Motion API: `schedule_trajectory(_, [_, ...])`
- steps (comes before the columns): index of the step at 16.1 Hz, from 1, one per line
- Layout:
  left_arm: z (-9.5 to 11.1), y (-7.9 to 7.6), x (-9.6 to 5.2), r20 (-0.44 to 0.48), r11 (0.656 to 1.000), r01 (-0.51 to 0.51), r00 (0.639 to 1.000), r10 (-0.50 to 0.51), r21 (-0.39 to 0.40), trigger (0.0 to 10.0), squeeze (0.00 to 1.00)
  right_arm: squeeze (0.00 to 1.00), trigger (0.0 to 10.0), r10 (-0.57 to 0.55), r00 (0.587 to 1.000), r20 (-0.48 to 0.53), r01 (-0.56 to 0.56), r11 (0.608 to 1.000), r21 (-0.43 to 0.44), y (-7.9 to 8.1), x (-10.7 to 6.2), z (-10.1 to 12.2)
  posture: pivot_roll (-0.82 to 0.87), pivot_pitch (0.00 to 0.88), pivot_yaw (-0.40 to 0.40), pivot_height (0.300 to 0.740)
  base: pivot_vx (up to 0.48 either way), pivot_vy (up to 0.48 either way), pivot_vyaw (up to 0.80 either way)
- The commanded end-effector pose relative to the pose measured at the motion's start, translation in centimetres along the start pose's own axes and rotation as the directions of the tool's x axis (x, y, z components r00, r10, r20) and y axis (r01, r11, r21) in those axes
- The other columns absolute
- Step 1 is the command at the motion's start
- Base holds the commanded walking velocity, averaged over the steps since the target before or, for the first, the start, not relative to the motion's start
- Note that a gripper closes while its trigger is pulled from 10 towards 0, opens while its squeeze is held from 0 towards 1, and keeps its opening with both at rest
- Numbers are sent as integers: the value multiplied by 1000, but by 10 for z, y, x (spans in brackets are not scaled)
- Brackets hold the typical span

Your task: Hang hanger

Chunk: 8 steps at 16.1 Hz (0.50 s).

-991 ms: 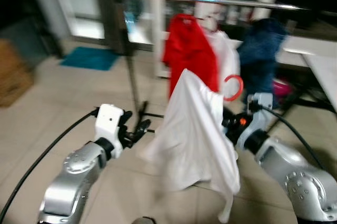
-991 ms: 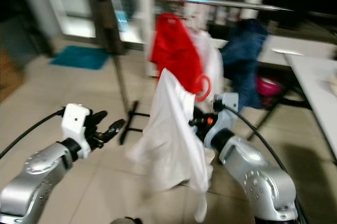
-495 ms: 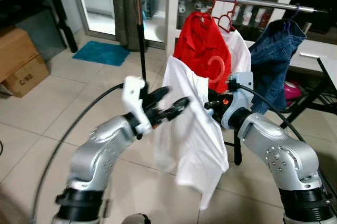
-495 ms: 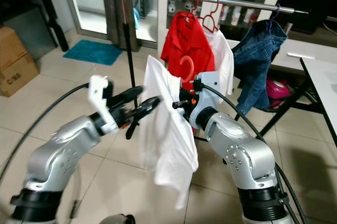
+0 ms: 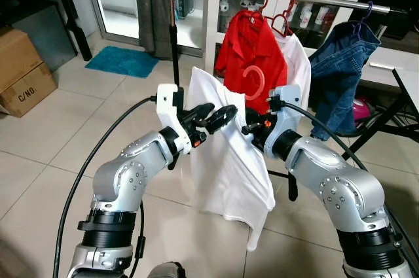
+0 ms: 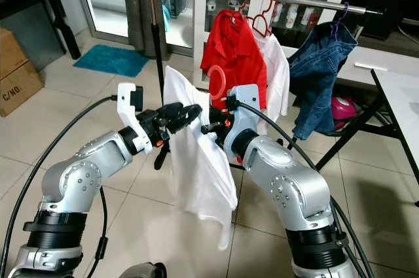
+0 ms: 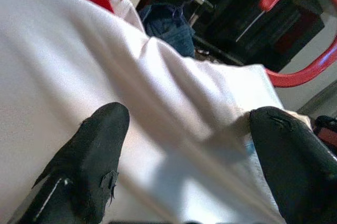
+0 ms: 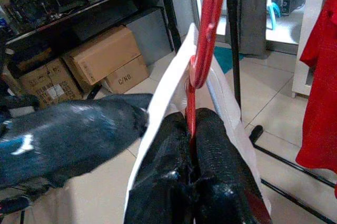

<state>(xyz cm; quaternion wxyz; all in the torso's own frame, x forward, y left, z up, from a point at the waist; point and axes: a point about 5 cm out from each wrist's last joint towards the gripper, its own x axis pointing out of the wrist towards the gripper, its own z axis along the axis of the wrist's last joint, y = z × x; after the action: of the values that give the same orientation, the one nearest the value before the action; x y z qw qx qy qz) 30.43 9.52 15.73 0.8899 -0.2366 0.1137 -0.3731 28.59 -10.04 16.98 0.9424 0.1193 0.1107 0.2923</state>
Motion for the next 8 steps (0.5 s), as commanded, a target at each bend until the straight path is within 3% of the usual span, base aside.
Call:
schedule_trajectory(1, [5,-2,3,-8,1000,5,1000,-5,1,0,0,0,10000,22,999,43,-21,1000,-21,5,-1,12,-10,0,-16,740,0,0,0])
schedule_trajectory(8, [5,-6,2,-14,999,50,999,-49,17,0,0,0,10000,9,999,48,-9,1000,1,4,-2,10,-9,0,-7,740,0,0,0])
